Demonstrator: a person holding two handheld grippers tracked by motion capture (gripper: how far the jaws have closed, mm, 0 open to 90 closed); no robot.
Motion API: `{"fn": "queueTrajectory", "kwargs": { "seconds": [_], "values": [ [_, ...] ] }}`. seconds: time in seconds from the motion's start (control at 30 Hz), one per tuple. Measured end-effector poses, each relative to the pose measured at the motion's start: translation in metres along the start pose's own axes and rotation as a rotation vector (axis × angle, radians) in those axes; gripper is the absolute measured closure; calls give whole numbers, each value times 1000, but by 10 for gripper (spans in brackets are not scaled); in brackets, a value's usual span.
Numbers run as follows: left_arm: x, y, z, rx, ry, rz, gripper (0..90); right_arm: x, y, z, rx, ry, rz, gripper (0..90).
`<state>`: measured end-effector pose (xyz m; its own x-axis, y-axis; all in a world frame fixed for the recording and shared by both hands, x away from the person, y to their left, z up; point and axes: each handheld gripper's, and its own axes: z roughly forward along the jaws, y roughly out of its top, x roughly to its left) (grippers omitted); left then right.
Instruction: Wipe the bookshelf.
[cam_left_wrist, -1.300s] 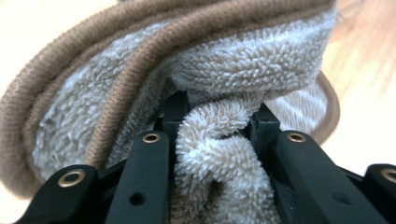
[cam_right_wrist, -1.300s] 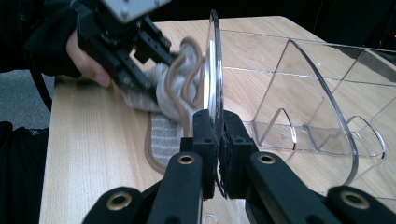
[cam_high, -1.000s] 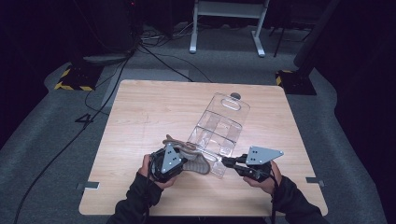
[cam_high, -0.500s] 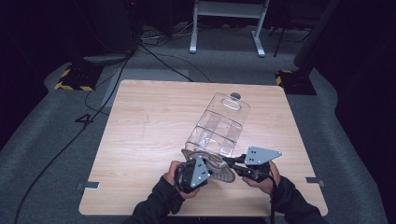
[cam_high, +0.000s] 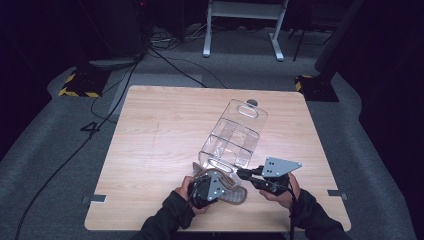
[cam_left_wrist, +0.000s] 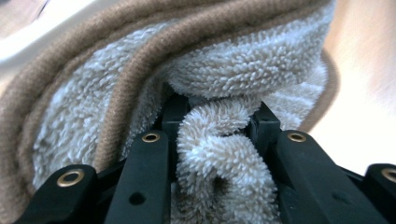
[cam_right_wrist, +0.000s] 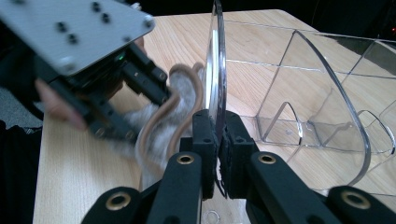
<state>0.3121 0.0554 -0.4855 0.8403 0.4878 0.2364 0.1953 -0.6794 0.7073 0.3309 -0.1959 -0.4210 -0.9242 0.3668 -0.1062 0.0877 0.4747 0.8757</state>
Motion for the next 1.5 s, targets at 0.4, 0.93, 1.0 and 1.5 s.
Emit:
{"fn": "queueTrajectory", "kwargs": {
  "seconds": [0.4, 0.93, 1.0, 1.5],
  "values": [
    [56, -20, -38, -39, 148, -200, 672, -1, -1, 1, 2, -2, 3, 857],
    [31, 39, -59, -260, 144, -139, 671, -3, -2, 4, 4, -17, 18, 846],
    [25, 39, -54, -254, 125, -114, 671, -2, -2, 4, 4, -18, 17, 846],
    [-1, 27, -15, -216, 6, -79, 669, -2, -3, 4, 12, -31, 17, 848]
  ]
}}
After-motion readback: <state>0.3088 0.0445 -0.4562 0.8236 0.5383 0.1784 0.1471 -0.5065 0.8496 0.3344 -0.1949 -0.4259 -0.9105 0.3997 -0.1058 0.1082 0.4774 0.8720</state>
